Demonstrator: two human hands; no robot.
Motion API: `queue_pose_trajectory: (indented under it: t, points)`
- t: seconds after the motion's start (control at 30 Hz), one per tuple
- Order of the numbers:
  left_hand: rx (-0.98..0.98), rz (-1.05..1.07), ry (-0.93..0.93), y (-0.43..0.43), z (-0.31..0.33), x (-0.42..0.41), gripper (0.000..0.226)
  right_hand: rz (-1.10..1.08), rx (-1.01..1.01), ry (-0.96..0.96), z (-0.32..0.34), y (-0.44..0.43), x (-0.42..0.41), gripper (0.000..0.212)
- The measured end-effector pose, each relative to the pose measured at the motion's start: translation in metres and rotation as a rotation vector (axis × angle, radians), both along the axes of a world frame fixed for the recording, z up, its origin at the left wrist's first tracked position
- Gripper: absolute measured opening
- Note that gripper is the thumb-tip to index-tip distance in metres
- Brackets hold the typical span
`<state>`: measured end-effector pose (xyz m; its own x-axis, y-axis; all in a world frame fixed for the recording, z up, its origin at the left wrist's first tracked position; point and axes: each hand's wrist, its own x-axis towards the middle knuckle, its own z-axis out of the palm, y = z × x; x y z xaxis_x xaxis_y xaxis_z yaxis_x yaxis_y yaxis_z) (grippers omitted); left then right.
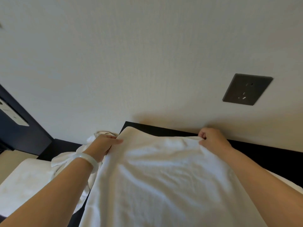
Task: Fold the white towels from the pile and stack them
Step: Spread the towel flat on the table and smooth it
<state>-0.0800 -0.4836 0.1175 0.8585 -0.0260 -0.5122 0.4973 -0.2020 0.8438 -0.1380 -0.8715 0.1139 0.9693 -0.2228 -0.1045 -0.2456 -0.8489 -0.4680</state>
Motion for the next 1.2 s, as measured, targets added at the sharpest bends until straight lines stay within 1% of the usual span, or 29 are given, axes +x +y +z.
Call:
queue_pose_trajectory:
  t: [0.1, 0.17, 0.23, 0.3, 0.33, 0.37, 0.4, 0.5, 0.53, 0.63, 0.7, 0.73, 0.77, 0.83, 0.87, 0.93, 1.0, 1.07, 1.13, 1.17, 1.2]
  points:
    - [0.004, 0.03, 0.012, -0.011, 0.002, 0.018, 0.029, 0.01, -0.015, -0.08, -0.002, -0.003, -0.006, 0.027]
    - [-0.052, -0.017, 0.049, -0.013, 0.003, 0.029, 0.031, 0.071, -0.039, -0.033, -0.003, -0.007, -0.009, 0.026]
    - [-0.123, -0.152, 0.064, -0.011, 0.006, 0.04, 0.037, 0.115, -0.002, 0.057, -0.003, -0.011, -0.012, 0.022]
    - [-0.191, -0.327, 0.066, -0.007, 0.009, 0.05, 0.052, 0.131, 0.017, 0.111, -0.002, -0.014, -0.012, 0.025]
    - [-0.193, -0.413, 0.063, -0.005, 0.012, 0.055, 0.058, 0.141, 0.009, 0.12, -0.001, -0.014, -0.012, 0.028]
    - [-0.154, -0.495, 0.05, -0.003, 0.016, 0.061, 0.057, 0.152, -0.006, 0.117, 0.0, -0.015, -0.01, 0.031]
    - [-0.075, -0.569, 0.022, -0.002, 0.021, 0.065, 0.05, 0.169, -0.029, 0.107, 0.001, -0.015, -0.009, 0.033]
    - [0.305, -0.763, -0.138, 0.0, 0.039, 0.076, 0.016, 0.257, -0.106, 0.112, 0.006, -0.01, -0.004, 0.029]
    - [0.419, -0.828, -0.187, 0.0, 0.044, 0.08, 0.013, 0.292, -0.133, 0.131, 0.006, -0.007, -0.002, 0.026]
    - [0.627, -0.931, -0.282, -0.002, 0.053, 0.09, 0.021, 0.343, -0.218, 0.177, 0.004, -0.001, -0.001, 0.019]
    - [0.767, -0.915, -0.371, -0.003, 0.055, 0.094, 0.018, 0.31, -0.245, 0.174, 0.006, -0.001, 0.0, 0.019]
    - [0.844, -0.877, -0.438, -0.005, 0.053, 0.096, 0.018, 0.263, -0.24, 0.141, 0.006, -0.002, 0.001, 0.022]
    - [0.907, -0.836, -0.508, -0.007, 0.049, 0.098, 0.018, 0.19, -0.23, 0.085, 0.008, -0.002, 0.003, 0.026]
    - [0.978, -0.756, -0.59, -0.014, 0.036, 0.099, 0.017, 0.029, -0.227, -0.035, 0.009, 0.0, 0.007, 0.022]
    - [0.994, -0.717, -0.592, -0.018, 0.028, 0.098, 0.017, -0.02, -0.242, -0.056, 0.008, 0.003, 0.009, 0.017]
    - [1.035, -0.648, -0.56, -0.025, 0.011, 0.094, 0.019, -0.078, -0.258, -0.031, -0.002, 0.01, 0.009, 0.009]
    - [1.066, -0.57, -0.495, -0.028, -0.005, 0.088, 0.019, -0.109, -0.241, -0.01, -0.014, 0.017, 0.007, 0.008]
    - [1.051, -0.502, -0.43, -0.033, -0.016, 0.082, 0.017, -0.136, -0.233, -0.027, -0.021, 0.021, 0.006, 0.007]
    - [1.071, -0.424, -0.416, -0.043, -0.021, 0.074, 0.01, -0.145, -0.296, -0.026, -0.023, 0.028, 0.004, 0.014]
    - [1.103, -0.39, -0.444, -0.049, -0.02, 0.067, 0.014, -0.131, -0.351, -0.03, -0.023, 0.034, 0.002, 0.022]
    - [1.191, -0.388, -0.509, -0.057, -0.018, 0.059, 0.021, -0.103, -0.389, -0.074, -0.024, 0.042, -0.001, 0.029]
